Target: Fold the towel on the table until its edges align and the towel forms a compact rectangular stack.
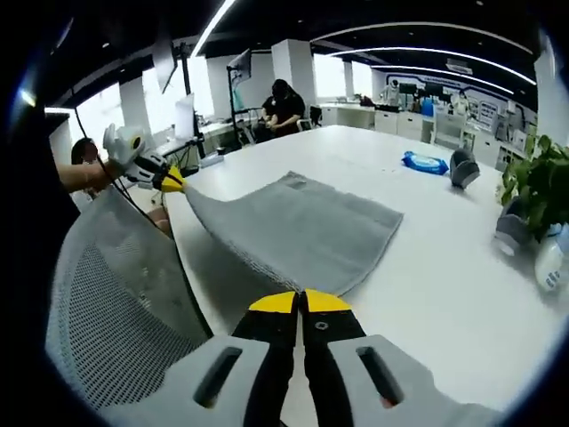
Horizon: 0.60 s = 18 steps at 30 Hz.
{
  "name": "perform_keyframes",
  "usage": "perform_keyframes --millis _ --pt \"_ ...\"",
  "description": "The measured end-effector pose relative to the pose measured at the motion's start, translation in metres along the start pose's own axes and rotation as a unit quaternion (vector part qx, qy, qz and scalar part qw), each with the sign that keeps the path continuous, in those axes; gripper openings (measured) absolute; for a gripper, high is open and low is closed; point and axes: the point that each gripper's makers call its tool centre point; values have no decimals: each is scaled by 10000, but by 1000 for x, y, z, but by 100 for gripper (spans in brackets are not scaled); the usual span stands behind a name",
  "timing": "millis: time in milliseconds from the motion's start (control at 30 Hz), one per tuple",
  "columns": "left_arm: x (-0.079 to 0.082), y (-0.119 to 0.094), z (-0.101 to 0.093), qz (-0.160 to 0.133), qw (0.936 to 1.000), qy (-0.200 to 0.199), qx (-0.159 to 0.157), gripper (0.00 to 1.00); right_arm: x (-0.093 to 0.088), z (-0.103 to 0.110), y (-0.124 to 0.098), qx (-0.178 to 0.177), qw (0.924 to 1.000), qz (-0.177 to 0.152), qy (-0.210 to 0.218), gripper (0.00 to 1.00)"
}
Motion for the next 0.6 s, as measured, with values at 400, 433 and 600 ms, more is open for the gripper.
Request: perform_keyframes --millis 400,433,600 --pt "30 -34 12 -328 9982 -142 491 2 21 10 -27 -389 9984 -28 -420 0" --pt "31 -38 12 -341 9978 -187 536 2 23 11 -31 -416 9984 -70 -372 0" --pt "40 -53 10 -431 9966 -295 639 2 31 12 -46 -506 9983 -232 -192 0"
Point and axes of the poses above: the point that each gripper's makers call its tool centre point, and the gripper's own axes: y roughly forward along the fingers, z roughly to its left, x roughly out of its top, and after that the axes turned 3 degrees about z, right-handed
